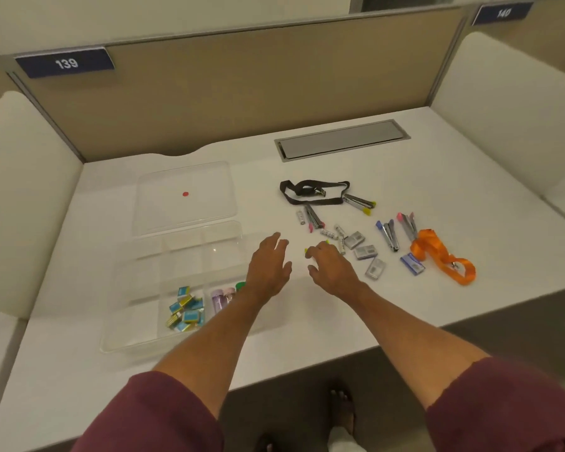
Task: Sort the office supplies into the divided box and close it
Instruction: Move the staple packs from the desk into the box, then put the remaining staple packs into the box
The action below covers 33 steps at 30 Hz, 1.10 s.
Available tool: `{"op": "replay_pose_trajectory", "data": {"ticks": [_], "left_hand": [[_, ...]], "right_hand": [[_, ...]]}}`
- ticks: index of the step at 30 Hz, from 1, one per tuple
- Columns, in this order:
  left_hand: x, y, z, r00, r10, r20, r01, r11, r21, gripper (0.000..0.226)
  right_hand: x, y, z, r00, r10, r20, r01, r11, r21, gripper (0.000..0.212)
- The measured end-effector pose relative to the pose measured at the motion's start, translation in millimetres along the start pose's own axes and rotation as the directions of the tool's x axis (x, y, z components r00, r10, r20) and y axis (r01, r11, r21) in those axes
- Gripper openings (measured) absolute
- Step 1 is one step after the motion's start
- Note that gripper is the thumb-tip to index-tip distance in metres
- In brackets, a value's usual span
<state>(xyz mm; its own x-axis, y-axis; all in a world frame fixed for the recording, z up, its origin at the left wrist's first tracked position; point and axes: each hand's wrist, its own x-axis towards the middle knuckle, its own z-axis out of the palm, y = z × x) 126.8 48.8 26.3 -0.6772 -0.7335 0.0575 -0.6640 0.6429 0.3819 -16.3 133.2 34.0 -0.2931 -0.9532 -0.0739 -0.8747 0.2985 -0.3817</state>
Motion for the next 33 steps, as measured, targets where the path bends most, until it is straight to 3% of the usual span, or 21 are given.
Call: {"op": "replay_pose_trajectory", "data": {"ticks": [9,19,22,30,33], "left_hand": [[36,68,45,0.996,0.058,0.067,-0.057,0.998,-0.021,0.051],[63,144,93,0.968,0.181,0.174,-0.17,0.983,-0.074,0.049],[71,157,99,0.96,0.18,0.216,-0.171,0.983,-0.061,0.046],[81,173,106,0.921,0.123,0.369,-0.146,0.989,0.034,0.049],[81,173,108,0.903,0.095,0.419,-0.135,0.989,0.065,0.049]], "right_hand": [[-2,90,-18,0.99,0.138,-0.004,-0.138,0.99,0.007,0.031],[-11,171,-30,0.946,0.318,-0.056,-0.323,0.925,-0.201,0.045],[-13,183,-29,0.918,0.397,-0.005,-0.387,0.892,-0.234,0.052],[-3,194,-31,0.917,0.39,0.082,-0.353,0.889,-0.291,0.064],[-3,196,-30,0.923,0.375,0.088,-0.34,0.9,-0.274,0.058]]}}
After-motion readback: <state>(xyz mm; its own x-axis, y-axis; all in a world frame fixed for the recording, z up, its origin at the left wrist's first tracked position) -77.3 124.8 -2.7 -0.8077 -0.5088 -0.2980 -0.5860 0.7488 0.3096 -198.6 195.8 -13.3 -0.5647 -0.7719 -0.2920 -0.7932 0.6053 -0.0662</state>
